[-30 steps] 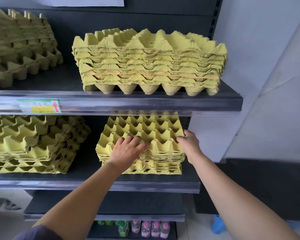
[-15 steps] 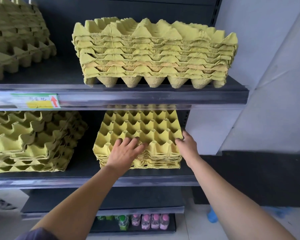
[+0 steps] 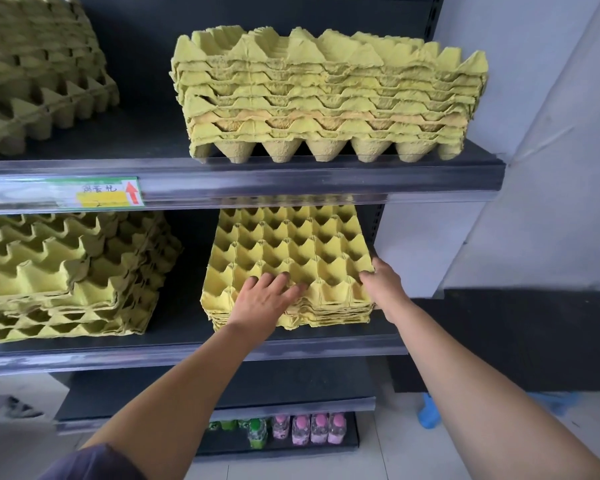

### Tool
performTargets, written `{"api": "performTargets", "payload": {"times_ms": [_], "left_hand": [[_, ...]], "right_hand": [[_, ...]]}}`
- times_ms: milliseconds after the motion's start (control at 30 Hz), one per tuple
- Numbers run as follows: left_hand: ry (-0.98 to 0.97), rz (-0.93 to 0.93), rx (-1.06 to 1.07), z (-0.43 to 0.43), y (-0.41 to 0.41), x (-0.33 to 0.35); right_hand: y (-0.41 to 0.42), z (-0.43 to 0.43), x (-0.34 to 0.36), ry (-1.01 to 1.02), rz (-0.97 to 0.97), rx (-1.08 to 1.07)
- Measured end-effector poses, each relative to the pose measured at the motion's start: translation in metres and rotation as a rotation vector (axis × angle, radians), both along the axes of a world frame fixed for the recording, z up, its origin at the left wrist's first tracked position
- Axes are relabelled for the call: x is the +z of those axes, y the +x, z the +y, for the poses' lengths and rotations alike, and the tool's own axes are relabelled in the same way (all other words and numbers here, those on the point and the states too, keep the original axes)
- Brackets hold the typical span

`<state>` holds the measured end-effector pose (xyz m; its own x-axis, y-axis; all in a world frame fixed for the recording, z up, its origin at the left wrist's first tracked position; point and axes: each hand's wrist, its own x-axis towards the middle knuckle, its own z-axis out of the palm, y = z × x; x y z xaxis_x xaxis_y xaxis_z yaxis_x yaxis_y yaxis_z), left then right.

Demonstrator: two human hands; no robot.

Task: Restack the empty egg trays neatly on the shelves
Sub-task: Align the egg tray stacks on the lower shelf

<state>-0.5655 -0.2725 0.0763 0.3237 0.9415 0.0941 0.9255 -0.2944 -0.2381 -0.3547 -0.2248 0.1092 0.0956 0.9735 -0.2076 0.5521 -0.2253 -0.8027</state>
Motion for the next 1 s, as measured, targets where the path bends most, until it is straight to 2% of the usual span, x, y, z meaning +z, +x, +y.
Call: {"api": "performTargets", "payload": {"times_ms": [200, 400, 533, 633, 700, 767, 800, 867, 933, 1000], "left_hand": [[-0.001, 0.002, -0.023, 0.000, 0.000, -0.008], [-0.004, -0.039, -0.040, 0.000, 0.002, -0.013], [-0.087, -0.059, -0.012, 0.000, -0.001, -0.012], [-0.234, -0.304, -0.012, 0.006, -0.015, 0.003], [-0.136, -0.505, 0.022, 0.007, -0.028, 0.007], [0.022, -0.612, 0.173, 0.005, -0.042, 0.004], [0.036, -0.634, 0.267, 0.003, -0.048, 0.001], [-0.037, -0.577, 0.363, 0.001, -0.057, -0.006], [-0.080, -0.457, 0.337, -0.001, -0.062, -0.013], [-0.046, -0.482, 0.310, -0.003, -0.065, -0.017]], "right_hand": [[0.000, -0.006, -0.010, -0.019, -0.059, -0.035], [-0.003, -0.007, -0.018, -0.060, -0.013, -0.078], [-0.007, -0.008, -0.021, -0.154, 0.036, -0.095], [-0.008, -0.009, -0.020, -0.236, 0.105, -0.147], [-0.006, -0.012, -0.024, -0.234, 0.129, -0.149], [-0.009, -0.020, -0.030, -0.182, 0.121, -0.127], [-0.010, -0.024, -0.034, -0.134, 0.088, -0.114], [-0.014, -0.028, -0.040, -0.031, 0.052, -0.125], [-0.020, -0.027, -0.044, 0.026, 0.102, -0.172], [-0.023, -0.024, -0.045, 0.019, 0.129, -0.220]]}}
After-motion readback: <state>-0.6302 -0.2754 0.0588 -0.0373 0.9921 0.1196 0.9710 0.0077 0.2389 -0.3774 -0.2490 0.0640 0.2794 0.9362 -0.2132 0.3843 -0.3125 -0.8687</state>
